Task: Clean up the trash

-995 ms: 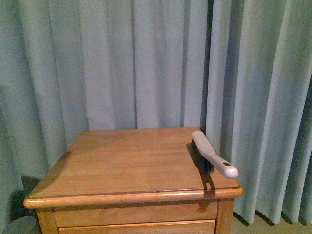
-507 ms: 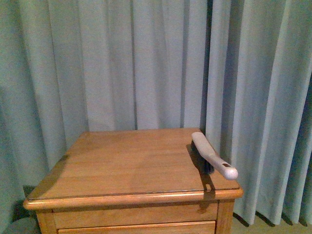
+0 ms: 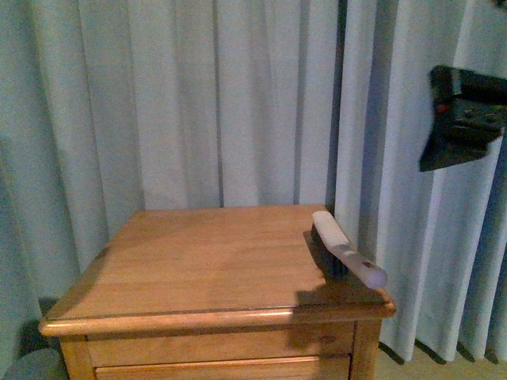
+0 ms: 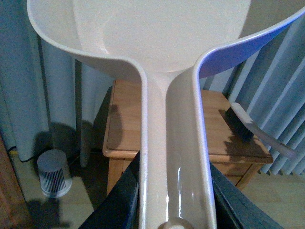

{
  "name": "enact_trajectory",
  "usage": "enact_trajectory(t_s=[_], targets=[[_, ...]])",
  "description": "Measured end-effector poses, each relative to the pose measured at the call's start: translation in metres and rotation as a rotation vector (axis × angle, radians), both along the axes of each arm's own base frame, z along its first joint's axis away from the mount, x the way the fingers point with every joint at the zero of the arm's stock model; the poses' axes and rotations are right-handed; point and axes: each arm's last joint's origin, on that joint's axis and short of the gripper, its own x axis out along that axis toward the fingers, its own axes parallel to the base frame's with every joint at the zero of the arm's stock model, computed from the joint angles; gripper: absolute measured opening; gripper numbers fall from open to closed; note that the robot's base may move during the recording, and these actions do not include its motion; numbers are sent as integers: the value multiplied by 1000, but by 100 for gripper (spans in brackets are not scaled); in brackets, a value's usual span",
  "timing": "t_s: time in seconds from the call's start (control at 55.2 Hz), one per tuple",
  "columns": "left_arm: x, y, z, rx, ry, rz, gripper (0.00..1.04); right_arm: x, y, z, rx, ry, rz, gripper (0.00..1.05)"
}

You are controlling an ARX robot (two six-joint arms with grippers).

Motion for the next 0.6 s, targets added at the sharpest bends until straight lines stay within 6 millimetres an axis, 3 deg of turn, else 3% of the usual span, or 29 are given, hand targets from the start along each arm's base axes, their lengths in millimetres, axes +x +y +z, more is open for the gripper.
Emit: enact_trajectory(t_s=[0.109, 0.29, 0.597], targets=[[0, 0, 0, 0, 0, 0, 27, 37, 17, -21, -34, 85, -24, 97], [0, 0, 0, 0, 0, 0, 27, 69, 31, -52, -44, 164, -52, 97], [0, 0, 0, 0, 0, 0, 27, 95, 50, -76, -33, 190, -49, 97]])
